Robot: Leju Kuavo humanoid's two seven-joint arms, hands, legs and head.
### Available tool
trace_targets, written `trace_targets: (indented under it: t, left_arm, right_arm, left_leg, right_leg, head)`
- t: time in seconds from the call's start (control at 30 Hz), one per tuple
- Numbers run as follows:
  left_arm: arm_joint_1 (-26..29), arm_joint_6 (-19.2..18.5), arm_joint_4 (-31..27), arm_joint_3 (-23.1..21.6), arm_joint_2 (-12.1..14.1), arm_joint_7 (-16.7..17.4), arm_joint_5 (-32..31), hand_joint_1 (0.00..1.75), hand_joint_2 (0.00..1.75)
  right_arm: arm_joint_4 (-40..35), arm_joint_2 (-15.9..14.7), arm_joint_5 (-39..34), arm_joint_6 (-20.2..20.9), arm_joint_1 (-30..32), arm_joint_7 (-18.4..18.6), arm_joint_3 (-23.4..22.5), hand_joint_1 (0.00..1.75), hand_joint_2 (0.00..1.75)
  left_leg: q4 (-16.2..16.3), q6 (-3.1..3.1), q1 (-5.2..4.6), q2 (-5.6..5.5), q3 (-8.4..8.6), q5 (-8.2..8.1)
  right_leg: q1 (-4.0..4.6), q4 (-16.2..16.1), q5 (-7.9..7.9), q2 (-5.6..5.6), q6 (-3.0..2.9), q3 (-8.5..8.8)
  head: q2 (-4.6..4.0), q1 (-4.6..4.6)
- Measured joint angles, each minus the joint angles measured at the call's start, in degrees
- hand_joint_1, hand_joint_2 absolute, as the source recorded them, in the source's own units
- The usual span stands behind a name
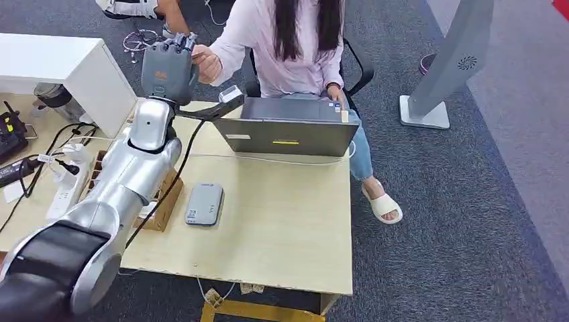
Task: Pass the card to the sensor for recognition and then transmit it.
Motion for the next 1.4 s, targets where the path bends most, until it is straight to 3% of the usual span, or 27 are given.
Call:
trace_targets:
  t: [0.2, 0.33, 0.53, 0.7, 0.93, 1.13, 1.27, 1.4]
  left_arm:
    - [1.14, 2.21, 0.13, 0.02, 0.44, -2.63, 1.25, 0.00, 1.75]
    - [4.97, 3.65, -3.70, 0.11, 0.63, -6.37, 5.21, 0.00, 1.75]
    - [19.36, 3.83, -21.92, 0.44, 2.42, -11.93, 14.62, 0.00, 1.75]
    - [33.79, 3.61, -35.66, 1.64, 5.38, -14.32, 17.60, 0.00, 1.75]
    - [48.72, -4.33, -46.06, 5.18, 10.84, -16.09, 18.31, 0.00, 1.75]
    - [56.33, -19.68, -49.24, 7.26, 17.41, -14.06, 15.35, 0.00, 1.75]
    - [57.99, -23.45, -49.40, 8.53, 21.34, -13.97, 16.13, 0.00, 1.75]
    - [58.18, -24.52, -49.40, 9.42, 23.56, -13.49, 16.59, 0.00, 1.75]
  right_arm:
    - [0.02, -0.02, -0.18, 0.07, 0.01, 0.04, 0.02, 0.00, 0.00]
    - [0.02, -0.02, -1.05, -0.13, 0.21, -0.79, 0.02, 0.00, 0.00]
    - [0.07, -0.04, -4.32, -0.85, 1.66, -3.65, -0.22, 0.00, 0.00]
    - [0.37, -0.22, -6.45, -0.85, 3.42, -5.38, -1.16, 0.00, 0.00]
    - [0.79, -0.81, -9.62, -0.76, 4.44, -6.01, -3.02, 0.00, 0.00]
    - [1.11, -1.31, -11.65, -0.11, 4.89, -6.56, -4.35, 0.00, 0.00]
    - [1.27, -1.64, -12.17, 0.09, 4.92, -6.58, -4.65, 0.00, 0.00]
    - [1.31, -1.88, -12.48, 0.15, 4.95, -6.73, -4.81, 0.00, 0.00]
  left_leg:
    - [0.00, 0.00, 0.00, 0.00, 0.00, 0.00]
    - [-0.01, 0.00, -0.01, 0.00, 0.00, 0.00]
    - [-0.05, -0.01, -0.02, 0.10, 0.02, -0.09]
    - [-0.09, -0.01, 0.01, 0.14, 0.01, -0.16]
    - [-0.12, -0.02, 0.01, 0.13, 0.05, -0.16]
    - [-0.12, -0.03, 0.03, 0.14, 0.06, -0.15]
    - [-0.12, -0.05, 0.04, 0.11, 0.05, -0.14]
    - [-0.12, -0.03, 0.03, 0.10, 0.05, -0.12]
  right_leg:
    - [0.00, 0.00, 0.00, 0.00, 0.00, 0.00]
    - [-0.01, 0.00, 0.00, 0.00, 0.00, 0.01]
    - [-0.01, -0.01, -0.07, 0.09, 0.02, 0.01]
    - [-0.01, -0.01, -0.17, 0.16, -0.05, -0.03]
    - [0.00, -0.01, -0.20, 0.13, -0.04, -0.02]
    - [0.01, -0.01, -0.20, 0.14, -0.04, -0.02]
    - [0.02, -0.01, -0.20, 0.10, -0.04, 0.00]
    - [0.01, -0.01, -0.19, 0.10, -0.04, 0.01]
  head:
    - [0.00, 0.02]
    - [0.00, 0.02]
    - [0.00, 0.02]
    - [0.00, 0.02]
    - [0.00, 0.02]
    - [0.00, 0.02]
    - [0.00, 0.02]
    - [0.00, 0.02]
